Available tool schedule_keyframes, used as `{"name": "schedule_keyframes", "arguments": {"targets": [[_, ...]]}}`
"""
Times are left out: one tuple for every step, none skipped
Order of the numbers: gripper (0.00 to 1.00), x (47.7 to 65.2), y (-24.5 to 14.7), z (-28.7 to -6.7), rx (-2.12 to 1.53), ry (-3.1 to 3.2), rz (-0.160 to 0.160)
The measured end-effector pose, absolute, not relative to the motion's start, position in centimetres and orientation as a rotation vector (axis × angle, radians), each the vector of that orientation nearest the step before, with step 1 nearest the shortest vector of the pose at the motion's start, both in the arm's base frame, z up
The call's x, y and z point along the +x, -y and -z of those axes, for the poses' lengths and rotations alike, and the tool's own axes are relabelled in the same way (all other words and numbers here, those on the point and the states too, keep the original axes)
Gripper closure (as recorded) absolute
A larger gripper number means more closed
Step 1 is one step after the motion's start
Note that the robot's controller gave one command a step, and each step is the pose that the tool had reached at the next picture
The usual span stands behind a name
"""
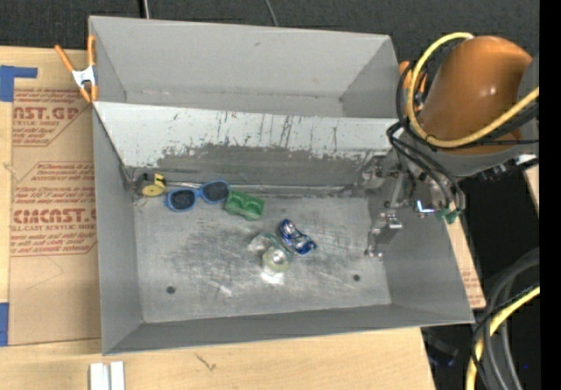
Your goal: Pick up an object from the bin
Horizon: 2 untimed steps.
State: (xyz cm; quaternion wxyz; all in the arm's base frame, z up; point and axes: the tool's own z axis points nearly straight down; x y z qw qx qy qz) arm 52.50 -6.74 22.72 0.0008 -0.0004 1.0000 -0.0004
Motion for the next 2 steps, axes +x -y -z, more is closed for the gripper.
{"name": "schedule_keyframes", "arguments": {"targets": [[0.0,56.54,-2.58,-7.11,-0.259,-3.123,0.002],[1.0,56.56,-2.52,-7.54,-0.257,-3.126,0.001]]}}
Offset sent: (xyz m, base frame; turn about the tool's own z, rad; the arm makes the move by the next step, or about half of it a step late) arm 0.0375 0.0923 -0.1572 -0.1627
